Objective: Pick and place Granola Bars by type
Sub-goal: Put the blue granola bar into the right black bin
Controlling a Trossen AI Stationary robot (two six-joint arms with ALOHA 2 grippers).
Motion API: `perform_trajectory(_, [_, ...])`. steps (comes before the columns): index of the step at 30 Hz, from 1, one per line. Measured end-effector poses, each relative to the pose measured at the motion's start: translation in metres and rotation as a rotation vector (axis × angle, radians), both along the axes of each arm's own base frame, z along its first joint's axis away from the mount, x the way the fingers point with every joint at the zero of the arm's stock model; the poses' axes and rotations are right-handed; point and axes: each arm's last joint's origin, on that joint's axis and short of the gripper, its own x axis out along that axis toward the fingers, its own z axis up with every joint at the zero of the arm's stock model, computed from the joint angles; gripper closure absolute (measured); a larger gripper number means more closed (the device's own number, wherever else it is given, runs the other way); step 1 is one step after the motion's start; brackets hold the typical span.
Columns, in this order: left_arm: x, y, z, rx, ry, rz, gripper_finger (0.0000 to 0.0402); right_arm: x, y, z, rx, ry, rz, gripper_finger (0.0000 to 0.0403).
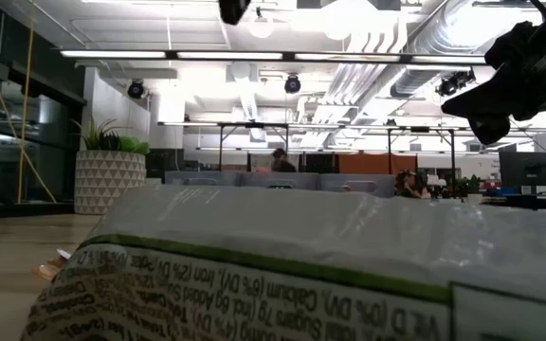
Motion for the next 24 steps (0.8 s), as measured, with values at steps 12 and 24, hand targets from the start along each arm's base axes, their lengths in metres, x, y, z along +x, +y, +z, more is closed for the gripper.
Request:
perform_trajectory(12, [0.026, -0.014, 0.023, 0.113, 0.073, -0.051, 0.0277, 0.001, 0.0, -0.002, 0.0, 0.015, 0.0, 0.0402])
perform_trajectory(24, [0.044, -0.037, 0.02, 0.217, 0.275, -0.11, 0.0277, 0.001, 0.0, -0.002, 0.0, 0.021, 0.0, 0.0402])
